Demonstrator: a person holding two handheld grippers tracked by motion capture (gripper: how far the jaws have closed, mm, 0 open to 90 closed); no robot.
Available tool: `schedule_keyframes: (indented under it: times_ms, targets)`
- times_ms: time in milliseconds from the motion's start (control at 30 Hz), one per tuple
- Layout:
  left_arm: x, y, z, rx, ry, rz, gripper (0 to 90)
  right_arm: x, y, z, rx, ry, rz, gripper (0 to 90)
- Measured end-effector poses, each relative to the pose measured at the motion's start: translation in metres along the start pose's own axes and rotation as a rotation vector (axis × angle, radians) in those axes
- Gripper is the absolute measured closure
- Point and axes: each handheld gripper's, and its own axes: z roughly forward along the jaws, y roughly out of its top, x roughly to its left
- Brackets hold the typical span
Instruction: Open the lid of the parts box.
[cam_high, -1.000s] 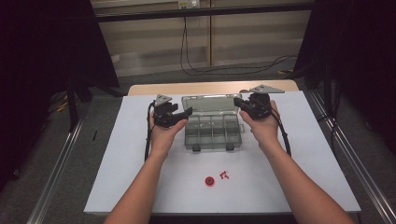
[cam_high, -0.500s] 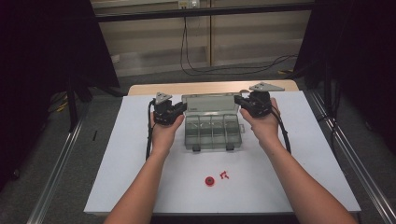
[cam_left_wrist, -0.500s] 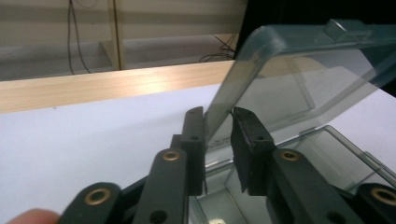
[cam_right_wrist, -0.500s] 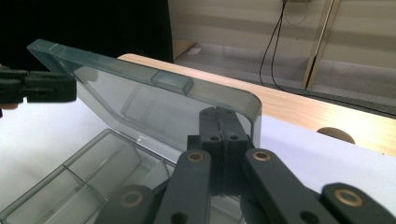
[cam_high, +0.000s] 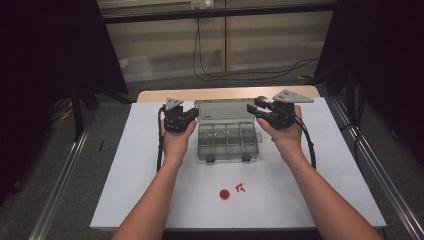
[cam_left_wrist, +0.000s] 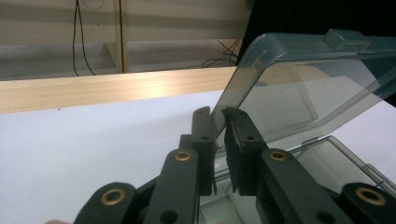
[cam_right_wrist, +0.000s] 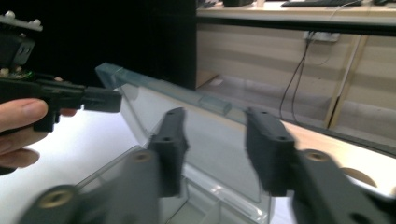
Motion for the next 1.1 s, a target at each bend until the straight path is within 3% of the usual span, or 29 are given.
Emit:
schedule_keyframes:
  times_ms: [67, 133, 167, 267, 333, 467, 600, 667, 833, 1100]
  targets:
    - [0.001, 0.000, 0.000, 0.000, -0.005, -0.002, 82.3, -0.002, 0.000, -0.001, -0.004, -0.023, 0.009, 40.7]
    - [0.001, 0.000, 0.000, 0.001, -0.007, -0.004, 82.4, -0.004, 0.000, 0.001, 0.009, -0.100, 0.017, 14.5]
    - [0.001, 0.000, 0.000, 0.005, -0.008, -0.004, 82.4, -0.005, -0.001, 0.005, 0.040, -0.146, 0.034, 8.0]
    - [0.001, 0.000, 0.000, 0.003, -0.002, -0.014, 82.4, -0.009, -0.007, 0.011, 0.077, -0.143, 0.048, 6.8]
    - [0.001, 0.000, 0.000, 0.002, -0.001, -0.018, 82.4, -0.012, -0.012, 0.015, 0.093, -0.154, 0.060, 10.1]
    - [0.001, 0.000, 0.000, 0.006, 0.001, -0.018, 82.7, -0.017, -0.023, 0.023, 0.123, -0.147, 0.109, 41.3]
    - [0.001, 0.000, 0.000, 0.006, 0.001, -0.016, 82.9, -0.017, -0.032, 0.031, 0.151, -0.149, 0.102, 58.4]
    - [0.001, 0.000, 0.000, 0.002, -0.002, -0.017, 83.0, -0.016, -0.035, 0.033, 0.163, -0.174, 0.092, 64.8]
    - [0.001, 0.000, 0.002, 0.001, 0.005, -0.016, 83.3, -0.017, -0.037, 0.037, 0.163, -0.234, 0.122, 83.0]
    - [0.003, -0.004, 0.010, 0.007, 0.013, -0.032, 81.8, -0.018, -0.038, 0.038, 0.170, -0.249, 0.140, 87.1]
